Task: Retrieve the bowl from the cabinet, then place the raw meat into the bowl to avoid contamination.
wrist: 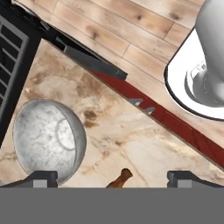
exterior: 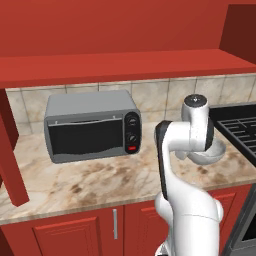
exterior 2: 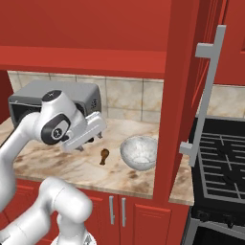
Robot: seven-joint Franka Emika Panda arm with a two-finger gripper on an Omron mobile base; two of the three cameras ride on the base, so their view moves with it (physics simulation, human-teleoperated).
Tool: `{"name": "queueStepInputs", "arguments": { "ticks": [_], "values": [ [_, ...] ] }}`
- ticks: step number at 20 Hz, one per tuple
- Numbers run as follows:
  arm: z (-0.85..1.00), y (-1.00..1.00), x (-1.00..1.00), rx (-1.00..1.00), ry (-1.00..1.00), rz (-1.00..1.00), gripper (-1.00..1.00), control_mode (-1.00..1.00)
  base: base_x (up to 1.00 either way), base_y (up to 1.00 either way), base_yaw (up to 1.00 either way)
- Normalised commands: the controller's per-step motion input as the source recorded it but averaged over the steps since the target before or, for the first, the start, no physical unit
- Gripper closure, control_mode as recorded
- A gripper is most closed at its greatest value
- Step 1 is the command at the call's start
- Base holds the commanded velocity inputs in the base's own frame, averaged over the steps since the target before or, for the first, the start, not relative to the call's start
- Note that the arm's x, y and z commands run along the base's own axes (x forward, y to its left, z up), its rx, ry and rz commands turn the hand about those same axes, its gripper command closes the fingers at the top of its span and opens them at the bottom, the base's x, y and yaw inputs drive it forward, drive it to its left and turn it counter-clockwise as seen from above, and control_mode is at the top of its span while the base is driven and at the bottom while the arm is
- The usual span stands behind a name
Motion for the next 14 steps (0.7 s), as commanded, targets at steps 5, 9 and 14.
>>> {"name": "queueStepInputs", "arguments": {
  "ticks": [5, 9, 14],
  "values": [
    [-0.15, 0.44, 0.18, 0.00, 0.00, -0.28, -1.00, -1.00, 0.00, 0.00, 0.00],
    [-0.13, 0.27, 0.36, 0.00, -0.01, -0.27, -1.00, -1.00, 0.00, 0.00, 0.00],
    [-0.11, 0.26, 0.36, 0.03, 0.00, -0.19, -1.00, -1.00, 0.00, 0.00, 0.00]
  ]
}}
